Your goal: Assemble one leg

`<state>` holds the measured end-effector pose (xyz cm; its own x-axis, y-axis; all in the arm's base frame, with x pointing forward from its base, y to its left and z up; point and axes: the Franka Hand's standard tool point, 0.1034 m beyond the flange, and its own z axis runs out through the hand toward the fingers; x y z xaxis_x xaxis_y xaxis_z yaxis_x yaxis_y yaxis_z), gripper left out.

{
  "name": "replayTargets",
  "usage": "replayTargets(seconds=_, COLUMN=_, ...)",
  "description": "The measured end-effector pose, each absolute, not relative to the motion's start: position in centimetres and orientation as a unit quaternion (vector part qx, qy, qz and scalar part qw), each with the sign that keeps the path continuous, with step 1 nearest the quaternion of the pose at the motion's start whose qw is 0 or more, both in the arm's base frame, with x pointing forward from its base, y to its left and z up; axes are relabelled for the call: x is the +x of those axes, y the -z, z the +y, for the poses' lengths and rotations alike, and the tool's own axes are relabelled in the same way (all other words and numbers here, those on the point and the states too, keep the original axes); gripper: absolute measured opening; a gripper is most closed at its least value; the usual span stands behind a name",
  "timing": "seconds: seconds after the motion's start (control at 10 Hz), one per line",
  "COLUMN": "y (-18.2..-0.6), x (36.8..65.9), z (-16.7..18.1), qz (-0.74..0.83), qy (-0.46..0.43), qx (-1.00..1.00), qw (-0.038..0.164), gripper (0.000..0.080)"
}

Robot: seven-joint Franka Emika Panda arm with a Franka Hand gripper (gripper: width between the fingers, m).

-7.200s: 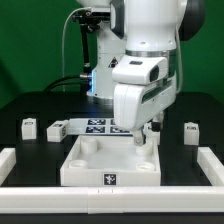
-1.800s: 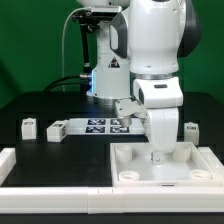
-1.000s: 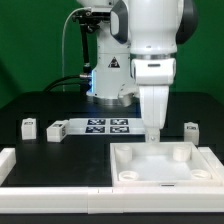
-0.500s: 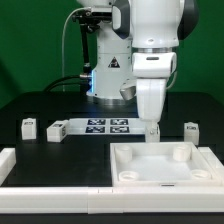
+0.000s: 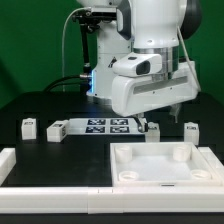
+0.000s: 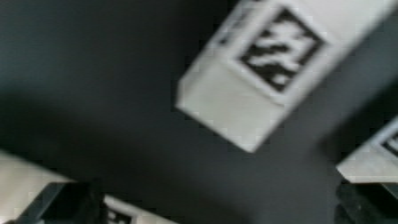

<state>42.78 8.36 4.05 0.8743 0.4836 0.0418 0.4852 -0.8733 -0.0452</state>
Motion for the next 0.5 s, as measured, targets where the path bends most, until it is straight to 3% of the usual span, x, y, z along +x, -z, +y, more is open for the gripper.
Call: replayTargets(seconds=0.5, y=-3.7, x=40.9, z=13.0, qz=0.064, qy=-0.008, qx=-0.997, qw=0.047, gripper=0.0649)
